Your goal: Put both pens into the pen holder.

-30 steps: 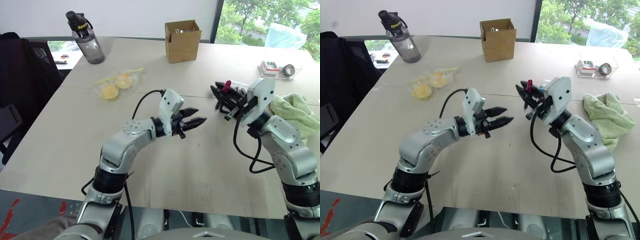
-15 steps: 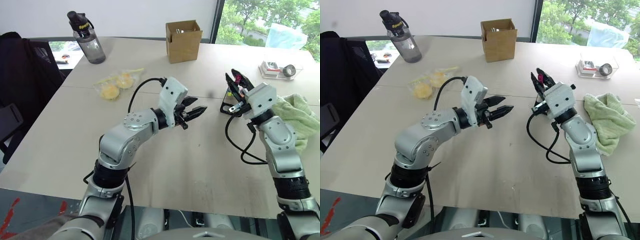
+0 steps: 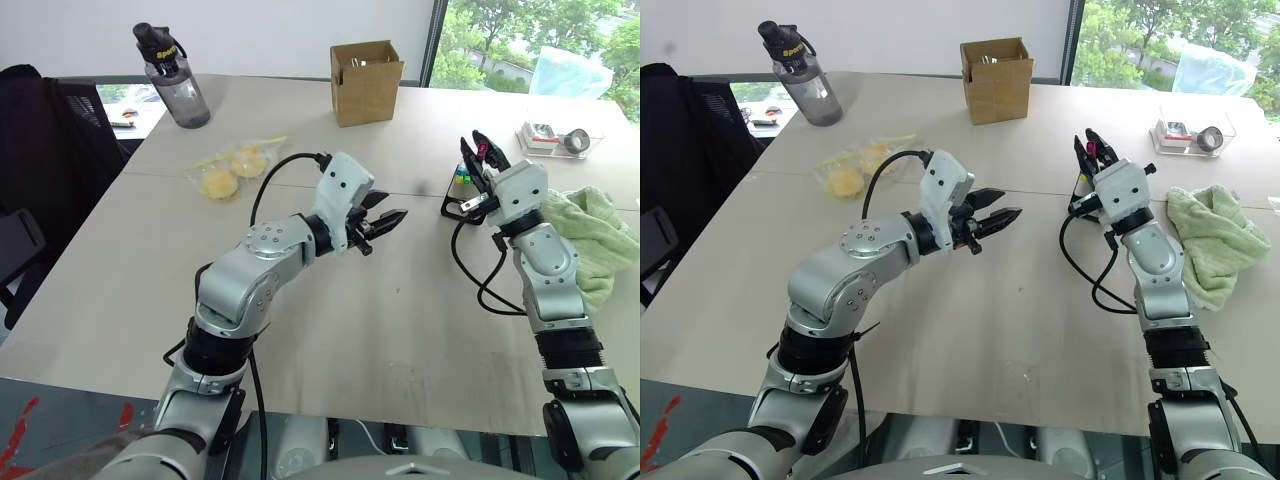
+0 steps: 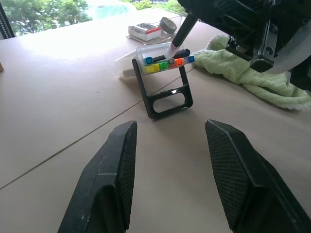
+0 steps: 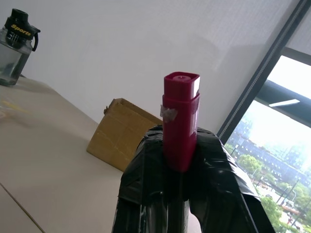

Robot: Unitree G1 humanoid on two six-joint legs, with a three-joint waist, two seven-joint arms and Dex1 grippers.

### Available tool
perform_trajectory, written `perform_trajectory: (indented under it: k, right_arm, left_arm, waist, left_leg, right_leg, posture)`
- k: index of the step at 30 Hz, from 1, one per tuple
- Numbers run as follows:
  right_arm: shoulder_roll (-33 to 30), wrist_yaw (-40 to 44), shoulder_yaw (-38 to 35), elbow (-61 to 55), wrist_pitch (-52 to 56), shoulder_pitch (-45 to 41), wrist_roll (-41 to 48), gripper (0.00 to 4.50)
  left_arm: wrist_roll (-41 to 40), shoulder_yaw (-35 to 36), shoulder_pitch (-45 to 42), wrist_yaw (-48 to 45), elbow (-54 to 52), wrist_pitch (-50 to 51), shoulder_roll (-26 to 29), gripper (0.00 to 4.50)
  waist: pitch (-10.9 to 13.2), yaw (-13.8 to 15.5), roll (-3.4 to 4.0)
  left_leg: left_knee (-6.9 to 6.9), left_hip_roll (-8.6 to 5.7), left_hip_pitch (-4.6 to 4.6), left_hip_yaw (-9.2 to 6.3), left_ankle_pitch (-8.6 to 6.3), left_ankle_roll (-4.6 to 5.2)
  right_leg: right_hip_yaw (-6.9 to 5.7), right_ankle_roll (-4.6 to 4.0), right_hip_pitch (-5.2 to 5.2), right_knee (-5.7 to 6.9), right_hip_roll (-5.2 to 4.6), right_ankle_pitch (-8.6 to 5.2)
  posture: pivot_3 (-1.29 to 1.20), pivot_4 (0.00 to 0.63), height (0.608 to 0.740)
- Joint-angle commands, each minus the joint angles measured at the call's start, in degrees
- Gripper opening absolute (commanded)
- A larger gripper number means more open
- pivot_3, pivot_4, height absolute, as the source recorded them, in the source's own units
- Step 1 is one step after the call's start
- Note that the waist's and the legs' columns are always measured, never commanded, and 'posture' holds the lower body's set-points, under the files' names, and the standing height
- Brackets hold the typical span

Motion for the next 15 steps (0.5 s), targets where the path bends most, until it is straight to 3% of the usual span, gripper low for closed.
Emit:
perform_trajectory:
  k: [1,8,15]
  right_arm:
    - [0.41,-0.84,-1.02,-0.92,-1.89,-1.53,0.31,0.08]
    - [0.85,-0.76,-0.66,-0.57,-3.03,-1.73,-0.55,0.08]
    - [0.91,-2.93,-0.92,9.16,-8.81,-5.49,-2.72,0.08]
  left_arm:
    - [-0.08,0.37,0.03,-0.02,-2.71,-0.28,0.23,2.24]
    - [-0.1,0.41,-0.2,-0.18,-2.19,-0.43,0.04,2.24]
    - [-0.45,1.2,-1.73,0.89,-1.63,0.37,-1.55,2.24]
  waist:
    - [0.0,-0.02,0.0]
    - [0.0,-0.03,0.0]
    - [0.0,-0.47,0.0]
  left_leg:
    - [0.0,0.0,0.0,0.0,0.0,0.0]
    - [0.01,0.0,0.0,0.0,0.0,0.0]
    - [0.07,0.0,0.0,0.01,0.0,0.0]
  right_leg:
    - [0.0,0.0,0.0,0.0,0.0,0.0]
    - [0.0,0.0,0.0,0.01,-0.01,0.0]
    - [0.0,0.0,0.01,0.04,-0.01,0.0]
  posture:
    - [0.0,0.15,0.739]
    - [0.0,0.15,0.739]
    - [0.0,0.15,0.739]
